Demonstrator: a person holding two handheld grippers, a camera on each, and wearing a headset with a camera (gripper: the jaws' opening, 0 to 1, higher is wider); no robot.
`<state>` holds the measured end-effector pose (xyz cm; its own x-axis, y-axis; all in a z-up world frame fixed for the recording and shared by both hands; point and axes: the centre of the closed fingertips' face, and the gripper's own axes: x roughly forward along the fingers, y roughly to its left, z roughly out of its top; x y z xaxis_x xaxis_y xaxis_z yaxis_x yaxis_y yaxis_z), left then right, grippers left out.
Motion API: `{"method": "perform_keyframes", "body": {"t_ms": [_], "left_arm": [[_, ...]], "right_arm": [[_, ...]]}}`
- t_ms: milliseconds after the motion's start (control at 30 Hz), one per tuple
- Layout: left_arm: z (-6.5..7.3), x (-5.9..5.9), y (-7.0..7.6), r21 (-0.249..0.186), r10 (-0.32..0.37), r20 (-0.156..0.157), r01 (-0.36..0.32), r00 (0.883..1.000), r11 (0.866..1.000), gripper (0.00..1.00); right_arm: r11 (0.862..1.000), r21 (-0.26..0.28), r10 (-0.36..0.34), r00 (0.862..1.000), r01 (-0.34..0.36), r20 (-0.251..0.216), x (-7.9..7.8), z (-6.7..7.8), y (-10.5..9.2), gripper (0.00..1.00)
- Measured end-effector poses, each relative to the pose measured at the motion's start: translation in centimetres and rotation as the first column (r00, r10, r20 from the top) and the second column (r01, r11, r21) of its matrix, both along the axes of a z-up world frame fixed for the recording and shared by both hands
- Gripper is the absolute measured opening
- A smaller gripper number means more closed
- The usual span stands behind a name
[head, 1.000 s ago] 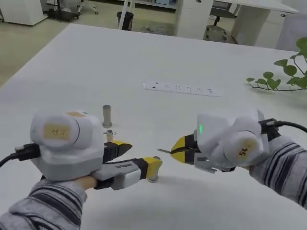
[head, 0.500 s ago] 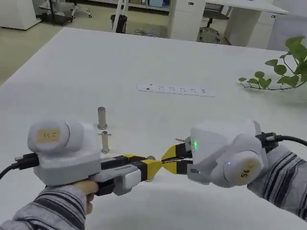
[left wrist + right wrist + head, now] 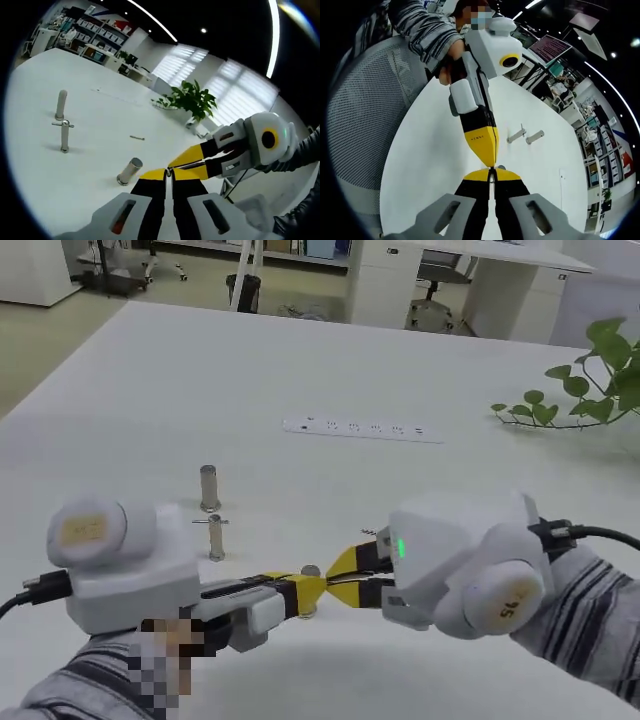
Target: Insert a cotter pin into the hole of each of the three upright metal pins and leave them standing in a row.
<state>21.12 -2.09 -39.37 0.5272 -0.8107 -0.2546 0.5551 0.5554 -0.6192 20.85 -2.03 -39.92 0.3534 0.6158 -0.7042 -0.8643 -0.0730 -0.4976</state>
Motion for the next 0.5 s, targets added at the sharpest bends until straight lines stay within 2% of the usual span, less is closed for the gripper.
{"method": "perform_keyframes", "body": {"t_ms": [133,233,267,333,367,400,500], "left_arm": [[0.02,-0.15,0.01,-0.002,-0.003,-0.010,0.003,1.000,1.000,0.00],[0.28,-0.34,-0.03,0.025,-0.023,0.035,0.022,0.999,0.999,0.00],[0.33,-0.30,0.02,0.047,-0.030,0.060,0.027,0.998,0.999,0.00],[0.40,-0.52,-0.11,0.063,-0.049,0.073,0.045,0.996,0.997,0.00],[0.41,-0.48,-0.07,0.075,-0.054,0.088,0.047,0.995,0.996,0.00],[0.46,-0.58,-0.09,0.089,-0.071,0.104,0.062,0.992,0.994,0.00],[0.69,-0.79,-0.11,0.114,-0.110,0.146,0.093,0.983,0.989,0.00]], "right_arm": [[1.000,0.004,-0.001,1.000,0.001,-0.005,-0.09,0.07,0.04,0.00],[1.000,0.020,-0.007,1.000,0.008,-0.015,-0.15,0.22,0.08,0.00],[1.000,0.026,-0.013,1.000,0.014,-0.017,-0.10,0.29,0.07,0.00],[1.000,0.023,-0.016,1.000,0.017,-0.026,-0.14,0.25,0.01,0.00],[1.000,0.015,-0.019,1.000,0.019,-0.008,0.07,0.31,-0.12,0.00],[1.000,-0.003,-0.008,1.000,0.008,-0.004,0.03,0.20,-0.28,0.00],[1.000,0.008,-0.018,0.999,0.019,-0.032,-0.06,0.26,-0.34,0.00]]}}
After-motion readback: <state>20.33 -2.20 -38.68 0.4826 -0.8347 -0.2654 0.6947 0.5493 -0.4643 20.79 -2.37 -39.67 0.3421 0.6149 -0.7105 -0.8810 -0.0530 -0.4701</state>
